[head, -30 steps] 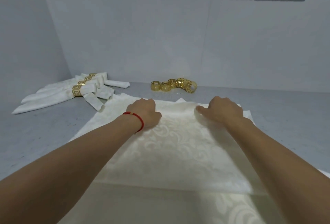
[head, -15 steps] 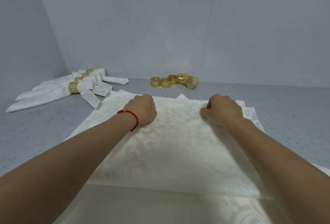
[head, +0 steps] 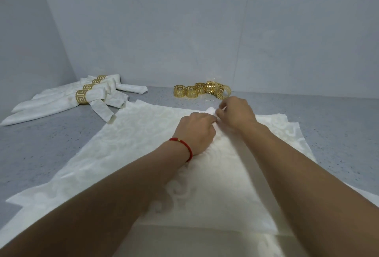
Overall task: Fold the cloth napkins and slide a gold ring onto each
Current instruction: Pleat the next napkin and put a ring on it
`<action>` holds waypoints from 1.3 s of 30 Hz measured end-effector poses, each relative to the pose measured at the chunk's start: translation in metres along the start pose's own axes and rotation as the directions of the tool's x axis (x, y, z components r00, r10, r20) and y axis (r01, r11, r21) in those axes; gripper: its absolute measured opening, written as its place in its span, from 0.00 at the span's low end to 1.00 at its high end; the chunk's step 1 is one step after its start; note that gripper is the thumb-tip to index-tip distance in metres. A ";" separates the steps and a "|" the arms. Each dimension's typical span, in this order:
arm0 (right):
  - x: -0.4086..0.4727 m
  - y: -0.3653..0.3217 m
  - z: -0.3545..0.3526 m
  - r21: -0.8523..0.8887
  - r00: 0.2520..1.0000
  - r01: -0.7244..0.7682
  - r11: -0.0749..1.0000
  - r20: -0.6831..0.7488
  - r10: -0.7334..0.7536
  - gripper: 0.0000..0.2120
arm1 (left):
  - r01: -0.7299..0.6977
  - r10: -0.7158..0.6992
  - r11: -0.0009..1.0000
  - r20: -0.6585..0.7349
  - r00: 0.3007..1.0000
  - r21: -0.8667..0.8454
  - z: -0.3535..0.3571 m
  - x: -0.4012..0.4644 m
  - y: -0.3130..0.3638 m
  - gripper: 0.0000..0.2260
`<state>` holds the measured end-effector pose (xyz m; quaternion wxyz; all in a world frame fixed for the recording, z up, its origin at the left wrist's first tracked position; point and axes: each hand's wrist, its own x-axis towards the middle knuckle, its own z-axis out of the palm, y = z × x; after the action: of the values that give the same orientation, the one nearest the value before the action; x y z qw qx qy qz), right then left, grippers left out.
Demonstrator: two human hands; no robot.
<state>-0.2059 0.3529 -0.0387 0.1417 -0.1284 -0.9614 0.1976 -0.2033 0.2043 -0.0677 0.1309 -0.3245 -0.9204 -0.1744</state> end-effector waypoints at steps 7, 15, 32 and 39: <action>-0.001 0.009 0.015 0.098 0.995 0.055 0.994 -0.084 -0.047 0.03 | 0.090 -0.091 0.985 0.000 0.996 -0.148 0.003 0.000 -0.005 0.13; -0.008 0.025 0.017 0.057 0.936 0.322 0.945 -0.165 -0.309 0.04 | 0.197 -0.200 0.967 -0.002 0.980 -0.163 -0.013 0.012 0.001 0.23; -0.006 0.023 0.018 0.170 0.966 0.230 0.958 -0.163 -0.202 0.08 | 0.154 -0.185 0.967 -0.140 0.973 -0.205 0.003 0.039 -0.020 0.05; -0.014 0.020 0.013 -0.081 0.914 0.368 0.926 -0.154 -0.376 0.02 | 0.093 -0.074 0.986 -0.136 0.988 0.138 -0.008 0.032 -0.011 0.05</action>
<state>-0.1935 0.3626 -0.0614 0.2534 0.0372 -0.9577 0.1316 -0.2334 0.2112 -0.0516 0.2063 -0.2633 -0.9329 -0.1336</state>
